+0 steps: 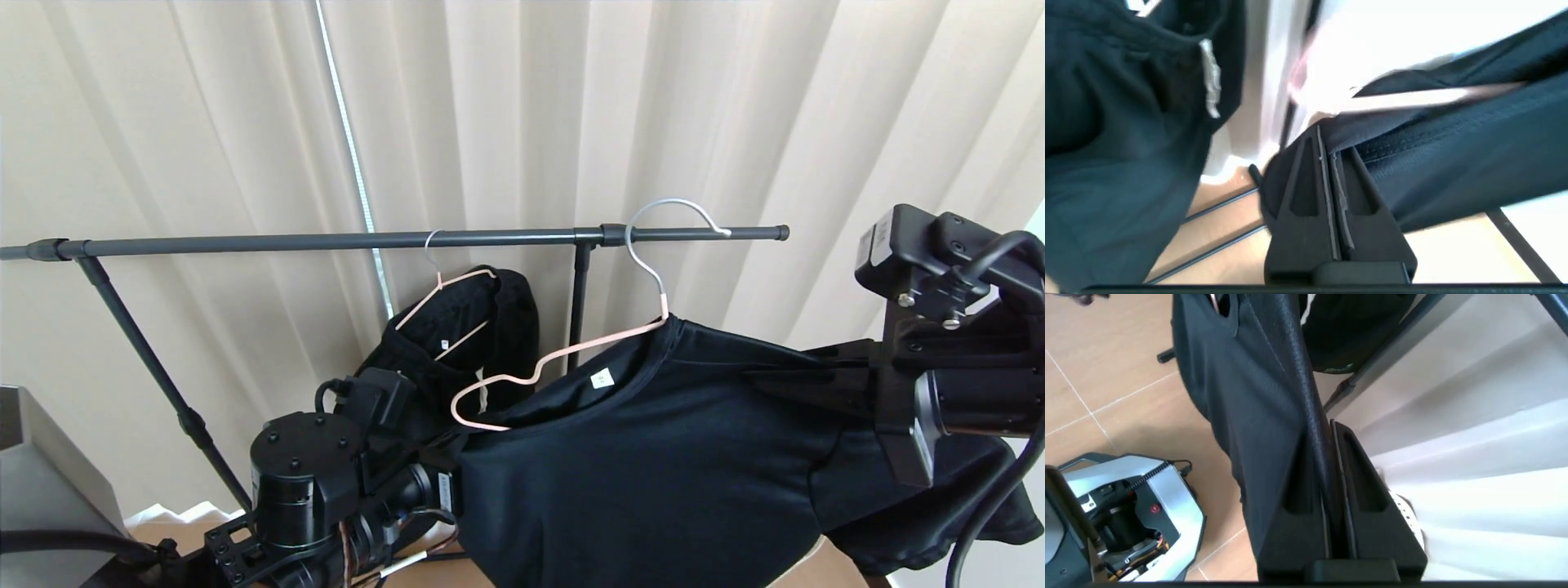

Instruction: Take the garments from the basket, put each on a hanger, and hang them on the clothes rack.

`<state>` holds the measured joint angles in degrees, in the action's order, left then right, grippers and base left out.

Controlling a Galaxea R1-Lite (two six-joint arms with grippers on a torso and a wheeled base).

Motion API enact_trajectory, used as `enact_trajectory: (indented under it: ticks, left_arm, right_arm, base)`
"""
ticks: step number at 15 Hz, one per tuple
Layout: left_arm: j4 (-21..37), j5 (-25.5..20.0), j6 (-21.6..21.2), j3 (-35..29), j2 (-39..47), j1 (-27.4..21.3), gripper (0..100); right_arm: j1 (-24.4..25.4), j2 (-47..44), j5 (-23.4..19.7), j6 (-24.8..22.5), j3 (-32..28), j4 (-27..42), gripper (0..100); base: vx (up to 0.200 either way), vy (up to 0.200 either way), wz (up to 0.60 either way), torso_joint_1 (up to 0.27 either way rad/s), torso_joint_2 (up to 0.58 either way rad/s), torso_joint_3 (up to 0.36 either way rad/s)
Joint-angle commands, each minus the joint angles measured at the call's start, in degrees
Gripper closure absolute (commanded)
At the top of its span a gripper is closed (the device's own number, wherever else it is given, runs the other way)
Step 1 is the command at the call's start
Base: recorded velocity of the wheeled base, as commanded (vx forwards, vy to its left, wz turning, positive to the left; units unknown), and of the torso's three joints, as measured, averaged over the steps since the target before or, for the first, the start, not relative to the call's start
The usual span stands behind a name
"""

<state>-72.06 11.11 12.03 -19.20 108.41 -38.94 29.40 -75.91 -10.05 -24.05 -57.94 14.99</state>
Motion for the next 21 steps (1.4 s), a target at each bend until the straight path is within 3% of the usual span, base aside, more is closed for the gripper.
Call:
enact_trajectory:
  ticks: [1,10,14,21]
  left_arm:
    - [-0.01,0.06,0.01,-0.14,0.05,1.14,100]
    - [-0.10,-0.30,-1.49,-1.63,-4.88,0.79,100]
    - [0.08,-0.38,-2.72,-1.54,-6.99,-1.49,100]
    - [0.34,-0.47,-5.26,-1.89,-8.48,-3.78,100]
  right_arm:
    - [-1.81,2.87,-1.73,-0.03,1.60,0.03,100]
    - [-1.98,6.13,-2.17,-0.12,8.72,-0.40,100]
    - [-1.89,5.69,-2.26,0.23,13.47,-8.49,100]
    - [-0.31,4.46,-5.25,8.32,20.50,-19.21,100]
  base:
    - [0.000,0.000,0.00,0.000,0.00,0.000]
    - [0.000,0.000,0.00,0.000,0.00,0.000]
    - [0.000,0.000,0.00,0.000,0.00,0.000]
    - [0.000,0.000,0.00,0.000,0.00,0.000]
